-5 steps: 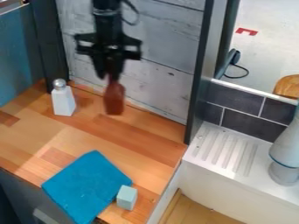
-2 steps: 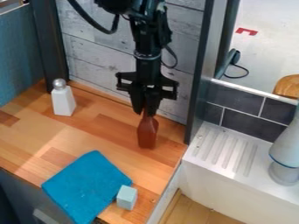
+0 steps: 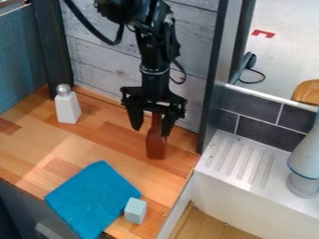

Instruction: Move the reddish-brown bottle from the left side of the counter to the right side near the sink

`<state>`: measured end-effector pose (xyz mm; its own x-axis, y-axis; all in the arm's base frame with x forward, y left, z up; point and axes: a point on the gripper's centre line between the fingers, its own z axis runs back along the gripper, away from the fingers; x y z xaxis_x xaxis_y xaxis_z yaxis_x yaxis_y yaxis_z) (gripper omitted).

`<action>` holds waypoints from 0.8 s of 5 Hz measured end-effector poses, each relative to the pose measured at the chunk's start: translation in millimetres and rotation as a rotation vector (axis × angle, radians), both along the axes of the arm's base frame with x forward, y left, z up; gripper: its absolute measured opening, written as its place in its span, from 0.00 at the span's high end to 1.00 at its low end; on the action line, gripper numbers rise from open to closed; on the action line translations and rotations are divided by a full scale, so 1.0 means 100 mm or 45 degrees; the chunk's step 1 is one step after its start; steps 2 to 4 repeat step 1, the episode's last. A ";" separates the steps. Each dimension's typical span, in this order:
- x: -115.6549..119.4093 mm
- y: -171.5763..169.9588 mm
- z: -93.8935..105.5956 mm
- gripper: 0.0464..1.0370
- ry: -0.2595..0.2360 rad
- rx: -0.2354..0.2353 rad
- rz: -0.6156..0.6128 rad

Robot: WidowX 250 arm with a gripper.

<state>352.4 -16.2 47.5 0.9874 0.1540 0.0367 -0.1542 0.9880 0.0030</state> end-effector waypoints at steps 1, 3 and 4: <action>-0.05 0.00 0.29 0.03 -0.053 -0.029 0.003; -0.05 0.00 0.29 0.03 -0.053 -0.029 0.003; -0.05 0.00 0.29 0.03 -0.053 -0.029 0.003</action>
